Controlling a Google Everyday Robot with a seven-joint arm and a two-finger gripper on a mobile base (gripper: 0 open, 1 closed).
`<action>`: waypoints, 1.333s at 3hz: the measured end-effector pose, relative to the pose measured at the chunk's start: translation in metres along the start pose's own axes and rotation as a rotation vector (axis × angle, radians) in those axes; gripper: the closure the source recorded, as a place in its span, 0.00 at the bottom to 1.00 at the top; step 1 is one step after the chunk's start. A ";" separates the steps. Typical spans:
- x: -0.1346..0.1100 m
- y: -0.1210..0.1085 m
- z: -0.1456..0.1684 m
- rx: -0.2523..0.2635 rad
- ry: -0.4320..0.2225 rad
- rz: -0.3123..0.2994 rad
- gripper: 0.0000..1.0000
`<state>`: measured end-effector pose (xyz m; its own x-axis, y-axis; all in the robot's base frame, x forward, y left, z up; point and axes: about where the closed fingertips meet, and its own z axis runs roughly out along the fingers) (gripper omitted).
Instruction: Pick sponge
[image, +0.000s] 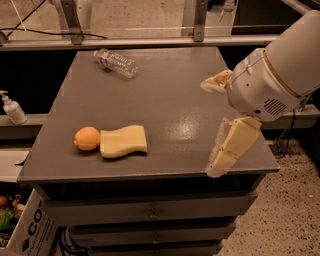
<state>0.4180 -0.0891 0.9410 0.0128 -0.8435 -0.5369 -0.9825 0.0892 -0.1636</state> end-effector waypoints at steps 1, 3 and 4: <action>-0.008 -0.011 0.015 0.008 -0.060 -0.042 0.00; -0.046 -0.039 0.082 -0.004 -0.192 -0.175 0.00; -0.059 -0.039 0.114 -0.019 -0.219 -0.207 0.00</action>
Offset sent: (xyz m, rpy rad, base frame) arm 0.0681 0.0817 -0.0420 0.1913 -0.1331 0.2042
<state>0.4764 0.0175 0.8852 0.2511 -0.7082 -0.6598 -0.9581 -0.0848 -0.2736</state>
